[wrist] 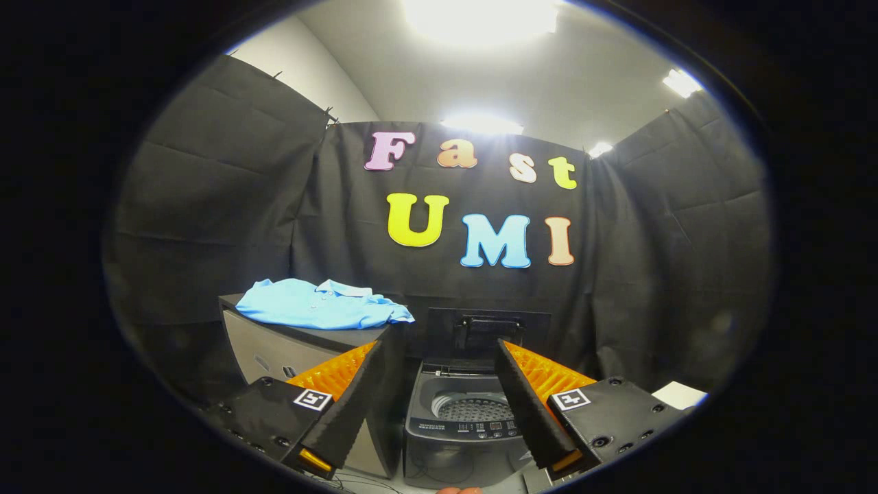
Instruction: Put the clothes into the washing machine and then close the washing machine lid.
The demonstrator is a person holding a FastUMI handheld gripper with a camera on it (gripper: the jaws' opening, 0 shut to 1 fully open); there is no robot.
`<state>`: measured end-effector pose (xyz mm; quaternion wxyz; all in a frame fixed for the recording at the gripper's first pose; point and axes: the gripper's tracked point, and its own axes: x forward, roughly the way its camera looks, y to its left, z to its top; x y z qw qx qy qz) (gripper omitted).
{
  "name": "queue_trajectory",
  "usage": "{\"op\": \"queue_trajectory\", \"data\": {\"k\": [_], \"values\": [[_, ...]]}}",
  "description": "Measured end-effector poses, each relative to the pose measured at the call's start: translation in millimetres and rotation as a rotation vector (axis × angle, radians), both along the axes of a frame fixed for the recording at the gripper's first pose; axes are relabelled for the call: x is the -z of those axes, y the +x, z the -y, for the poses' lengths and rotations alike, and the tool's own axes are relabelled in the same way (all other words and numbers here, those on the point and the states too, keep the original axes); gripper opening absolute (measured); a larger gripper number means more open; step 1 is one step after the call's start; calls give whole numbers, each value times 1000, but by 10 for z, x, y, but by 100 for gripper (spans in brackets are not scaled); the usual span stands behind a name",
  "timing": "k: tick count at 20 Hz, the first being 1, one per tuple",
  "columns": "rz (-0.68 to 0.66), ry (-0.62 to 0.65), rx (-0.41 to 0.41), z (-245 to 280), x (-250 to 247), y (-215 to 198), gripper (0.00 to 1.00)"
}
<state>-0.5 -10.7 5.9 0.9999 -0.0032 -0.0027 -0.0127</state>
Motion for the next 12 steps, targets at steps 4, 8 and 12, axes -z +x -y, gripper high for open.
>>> {"op": "queue_trajectory", "data": {"k": [4,8,12], "values": [[4,-9,1,6,-14,19,100],[2,-13,-2,-29,-4,43,100],[5,-20,1,-34,-2,60,100]]}}
